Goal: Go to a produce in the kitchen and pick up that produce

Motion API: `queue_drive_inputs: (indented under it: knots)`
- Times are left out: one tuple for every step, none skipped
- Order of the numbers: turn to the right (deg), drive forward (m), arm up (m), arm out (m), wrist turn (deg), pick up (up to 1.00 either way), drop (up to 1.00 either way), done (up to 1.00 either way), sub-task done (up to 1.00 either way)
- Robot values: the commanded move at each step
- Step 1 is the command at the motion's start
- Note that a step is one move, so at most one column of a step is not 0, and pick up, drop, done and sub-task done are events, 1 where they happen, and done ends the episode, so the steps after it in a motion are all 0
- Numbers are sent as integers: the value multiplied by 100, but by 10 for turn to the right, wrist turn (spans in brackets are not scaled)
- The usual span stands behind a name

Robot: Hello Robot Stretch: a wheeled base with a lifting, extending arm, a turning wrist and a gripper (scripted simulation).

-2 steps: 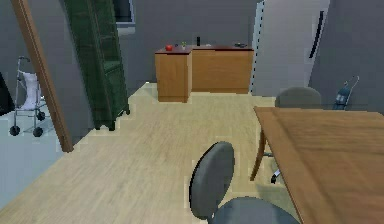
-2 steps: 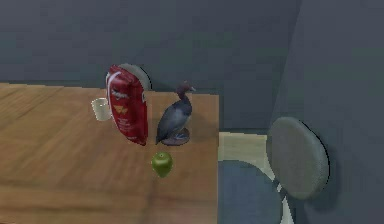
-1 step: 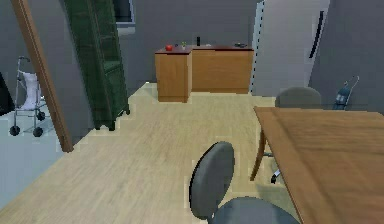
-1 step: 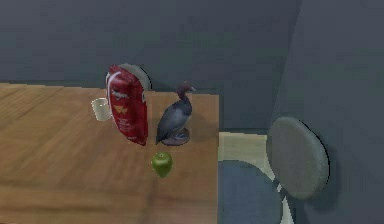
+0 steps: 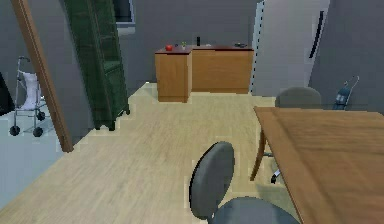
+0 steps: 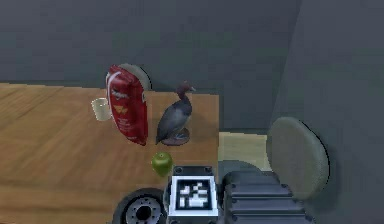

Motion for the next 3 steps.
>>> queue_drive_inputs:
  knots:
    - [0,0,0,24,0,0,0,0,0]
    - [0,0,0,0,450,0,0,0,0]
    - [0,0,0,0,450,0,0,0,0]
